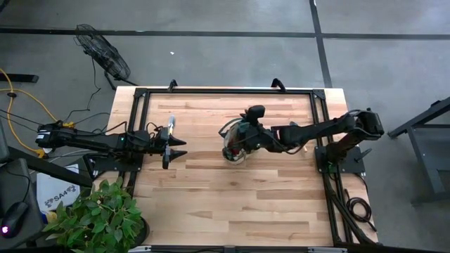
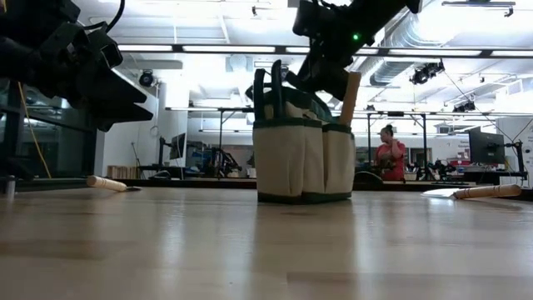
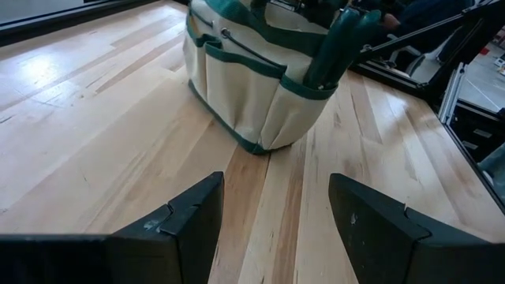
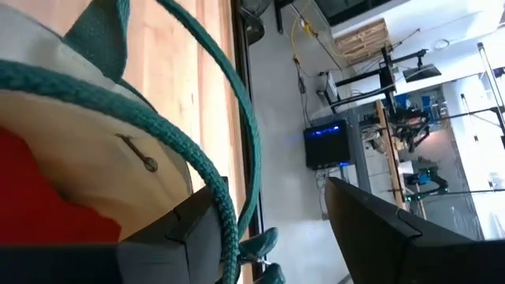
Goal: Pick & Place Garden tools in Gardening bag
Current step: Adjust the light brown gardening bag
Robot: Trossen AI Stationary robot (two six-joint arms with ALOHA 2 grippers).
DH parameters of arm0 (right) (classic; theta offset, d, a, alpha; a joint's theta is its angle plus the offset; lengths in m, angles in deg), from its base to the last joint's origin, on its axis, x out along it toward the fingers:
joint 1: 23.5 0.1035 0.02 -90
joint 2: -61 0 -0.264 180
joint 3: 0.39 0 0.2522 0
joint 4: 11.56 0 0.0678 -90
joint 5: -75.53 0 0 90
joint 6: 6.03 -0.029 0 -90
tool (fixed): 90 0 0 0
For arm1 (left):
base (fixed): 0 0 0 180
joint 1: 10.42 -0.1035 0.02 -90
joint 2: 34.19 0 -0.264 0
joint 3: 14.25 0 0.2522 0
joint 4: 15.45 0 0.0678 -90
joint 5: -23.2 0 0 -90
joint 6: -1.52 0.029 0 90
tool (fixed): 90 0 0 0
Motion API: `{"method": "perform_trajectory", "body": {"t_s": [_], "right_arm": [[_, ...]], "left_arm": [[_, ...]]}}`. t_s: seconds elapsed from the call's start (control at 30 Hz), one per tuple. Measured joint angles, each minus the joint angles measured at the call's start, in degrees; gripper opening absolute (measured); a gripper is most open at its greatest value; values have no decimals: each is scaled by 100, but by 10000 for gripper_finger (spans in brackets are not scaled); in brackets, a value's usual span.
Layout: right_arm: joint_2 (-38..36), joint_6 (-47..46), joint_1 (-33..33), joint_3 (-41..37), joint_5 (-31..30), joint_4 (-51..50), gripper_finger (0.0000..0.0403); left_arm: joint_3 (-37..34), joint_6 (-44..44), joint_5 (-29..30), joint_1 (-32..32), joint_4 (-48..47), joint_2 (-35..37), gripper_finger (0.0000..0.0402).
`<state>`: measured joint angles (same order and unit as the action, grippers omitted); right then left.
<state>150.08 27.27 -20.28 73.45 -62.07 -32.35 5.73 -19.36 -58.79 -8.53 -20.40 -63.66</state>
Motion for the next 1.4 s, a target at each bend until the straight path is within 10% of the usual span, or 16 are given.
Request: {"method": "perform_trajectory", "body": {"t_s": [1.4], "right_arm": [[0,-199,-1081,0,2557,605,182]], "left_arm": [[0,-39,-2,0,-10,0,226]]}}
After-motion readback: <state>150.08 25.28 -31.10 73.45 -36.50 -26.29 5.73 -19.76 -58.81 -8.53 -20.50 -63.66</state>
